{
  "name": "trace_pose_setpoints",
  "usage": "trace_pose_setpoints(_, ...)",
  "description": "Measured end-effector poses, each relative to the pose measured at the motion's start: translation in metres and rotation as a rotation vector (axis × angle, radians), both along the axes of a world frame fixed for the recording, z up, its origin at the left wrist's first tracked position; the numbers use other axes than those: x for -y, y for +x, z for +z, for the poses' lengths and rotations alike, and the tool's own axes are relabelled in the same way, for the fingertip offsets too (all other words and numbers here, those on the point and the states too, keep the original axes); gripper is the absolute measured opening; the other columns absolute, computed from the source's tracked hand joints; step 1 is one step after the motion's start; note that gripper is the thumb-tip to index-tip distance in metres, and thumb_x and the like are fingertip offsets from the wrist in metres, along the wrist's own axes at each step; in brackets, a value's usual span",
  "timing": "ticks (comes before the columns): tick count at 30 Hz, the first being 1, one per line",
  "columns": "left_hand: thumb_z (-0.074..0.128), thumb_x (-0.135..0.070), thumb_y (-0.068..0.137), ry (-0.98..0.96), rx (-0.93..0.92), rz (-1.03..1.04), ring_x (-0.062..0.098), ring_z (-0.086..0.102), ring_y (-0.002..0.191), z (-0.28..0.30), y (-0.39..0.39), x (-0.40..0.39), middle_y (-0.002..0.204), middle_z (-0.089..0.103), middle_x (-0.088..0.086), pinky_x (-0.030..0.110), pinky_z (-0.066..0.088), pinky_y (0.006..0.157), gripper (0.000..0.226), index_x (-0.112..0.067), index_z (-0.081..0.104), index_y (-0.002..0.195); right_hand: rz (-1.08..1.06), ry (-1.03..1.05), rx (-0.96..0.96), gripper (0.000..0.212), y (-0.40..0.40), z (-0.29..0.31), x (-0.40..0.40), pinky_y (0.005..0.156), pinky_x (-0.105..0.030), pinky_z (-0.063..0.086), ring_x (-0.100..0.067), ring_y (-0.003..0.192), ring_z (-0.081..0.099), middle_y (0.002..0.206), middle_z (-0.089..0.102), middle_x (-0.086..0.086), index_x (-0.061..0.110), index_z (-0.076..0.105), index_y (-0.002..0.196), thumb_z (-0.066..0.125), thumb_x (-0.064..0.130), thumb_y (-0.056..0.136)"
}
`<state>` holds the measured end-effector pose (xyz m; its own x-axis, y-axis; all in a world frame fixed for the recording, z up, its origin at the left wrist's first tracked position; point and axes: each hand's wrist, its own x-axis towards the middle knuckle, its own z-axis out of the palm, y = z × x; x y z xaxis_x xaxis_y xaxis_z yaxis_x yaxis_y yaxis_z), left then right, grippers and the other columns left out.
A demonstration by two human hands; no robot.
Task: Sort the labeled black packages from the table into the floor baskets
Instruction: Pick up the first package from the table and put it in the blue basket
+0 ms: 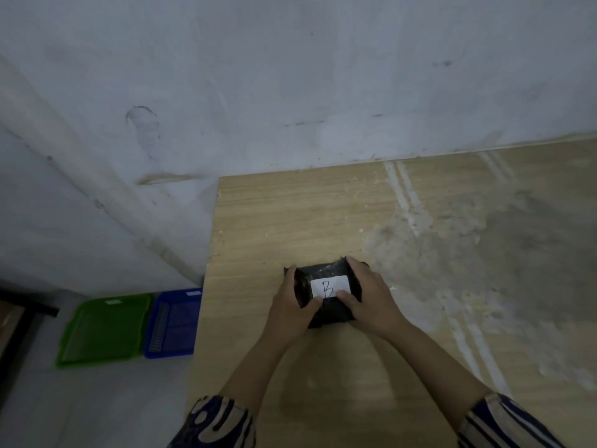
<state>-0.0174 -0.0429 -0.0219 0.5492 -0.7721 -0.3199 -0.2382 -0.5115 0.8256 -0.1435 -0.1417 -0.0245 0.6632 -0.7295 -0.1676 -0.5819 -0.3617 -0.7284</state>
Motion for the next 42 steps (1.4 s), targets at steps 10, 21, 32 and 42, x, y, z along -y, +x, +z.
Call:
trace_pose_setpoints(10,0.063,-0.011,0.081,-0.149,-0.046,0.034,0.029,0.051,0.119,0.017,0.004,-0.016,0.142,0.041,0.007,0.043,0.047,0.098,0.077,-0.022,0.017,0.141,-0.062,0.112,0.180,0.078,0.001,0.024,-0.009,0.108,-0.034,0.032,-0.024,0.129,0.036,0.142,0.038,-0.011,0.013,0.022,0.140,0.069,0.019,0.078)
trace_pose_setpoints(21,0.065,-0.014,0.079,-0.219,0.015,-0.024,-0.002,0.060,0.066,0.064,0.072,-0.081,0.104,0.051,-0.018,0.008,0.045,0.047,0.077,-0.028,0.020,0.140,0.073,0.244,0.304,0.086,0.051,0.065,-0.065,0.101,-0.032,0.043,-0.014,0.123,0.043,0.139,0.039,0.005,0.035,0.025,0.136,0.076,0.016,0.069)
trace_pose_setpoints(32,0.037,-0.022,0.094,-0.117,0.443,-0.152,0.017,0.028,0.135,0.088,0.192,-0.204,0.152,0.026,0.002,0.034,0.024,0.110,0.051,-0.027,0.017,0.141,0.077,0.263,0.496,0.074,0.147,0.095,-0.161,0.073,-0.030,0.057,-0.022,0.099,0.059,0.112,0.049,0.017,0.047,0.036,0.117,0.072,0.002,0.071)
trace_pose_setpoints(42,0.039,-0.016,0.093,-0.023,0.606,-0.113,0.022,0.031,0.134,0.078,0.247,-0.274,0.149,0.033,0.009,0.037,0.024,0.111,0.050,-0.017,0.022,0.140,0.185,0.316,0.421,0.078,0.218,0.077,-0.211,0.093,-0.040,0.049,-0.021,0.108,0.054,0.118,0.048,0.002,0.023,0.032,0.134,0.071,0.000,0.071)
